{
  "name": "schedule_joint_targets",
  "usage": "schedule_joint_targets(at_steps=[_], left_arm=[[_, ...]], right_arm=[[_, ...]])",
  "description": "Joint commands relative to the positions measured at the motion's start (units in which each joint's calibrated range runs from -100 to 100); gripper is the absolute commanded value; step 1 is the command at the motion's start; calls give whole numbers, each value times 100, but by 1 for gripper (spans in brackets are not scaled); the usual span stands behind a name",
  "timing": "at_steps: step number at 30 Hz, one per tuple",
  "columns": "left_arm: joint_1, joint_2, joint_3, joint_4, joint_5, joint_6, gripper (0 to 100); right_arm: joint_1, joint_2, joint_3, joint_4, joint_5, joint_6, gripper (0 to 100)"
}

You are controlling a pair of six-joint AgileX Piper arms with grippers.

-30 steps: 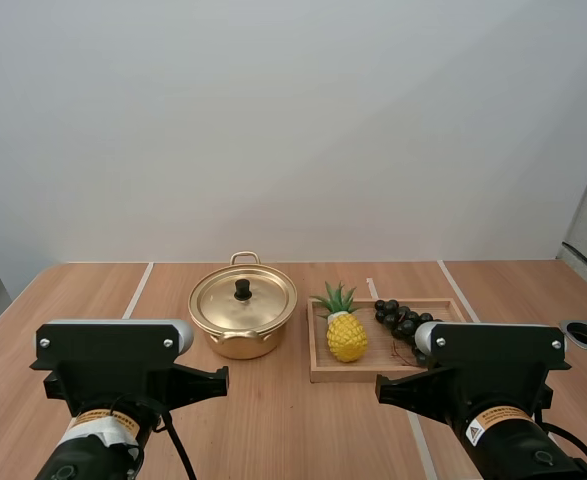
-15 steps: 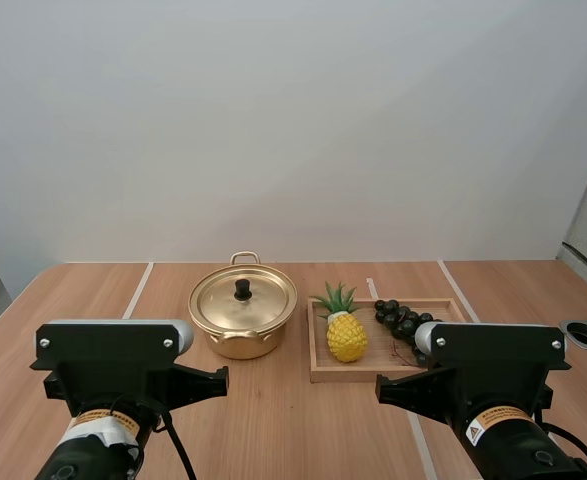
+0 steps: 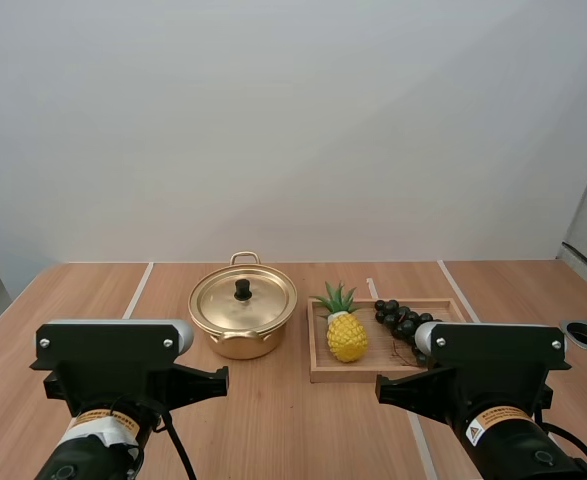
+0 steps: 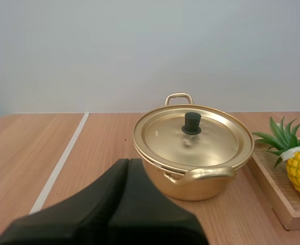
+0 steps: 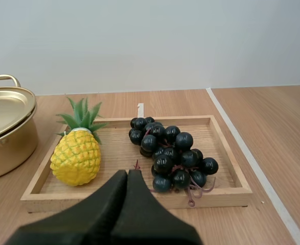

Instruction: Open the pot, put the grape inside, and close it

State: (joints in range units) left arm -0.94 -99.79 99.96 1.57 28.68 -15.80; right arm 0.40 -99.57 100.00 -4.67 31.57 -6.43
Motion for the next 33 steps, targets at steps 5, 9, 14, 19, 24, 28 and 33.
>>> schedule_joint_targets(at_steps=[5,9,14,19,24,28,33], left_arm=[[8,-21,4,-9,-67,69,0],[8,-21,4,-9,70,151,0],[8,-21,4,-9,70,142,0],[24,-21,4,-69,70,142,0],[23,-21,4,-69,-331,142,0],[23,-21,4,-14,-628,142,0],[23,-21,4,16,-1707,436,0]], right_arm=[[11,-43,0,84,-5,17,0],[11,-43,0,155,-5,17,0],[11,-43,0,155,-5,17,0],[11,-43,0,541,-5,17,0],[11,-43,0,281,-389,17,0],[11,-43,0,-243,-1123,17,0],[11,-43,0,-933,-1815,17,0]])
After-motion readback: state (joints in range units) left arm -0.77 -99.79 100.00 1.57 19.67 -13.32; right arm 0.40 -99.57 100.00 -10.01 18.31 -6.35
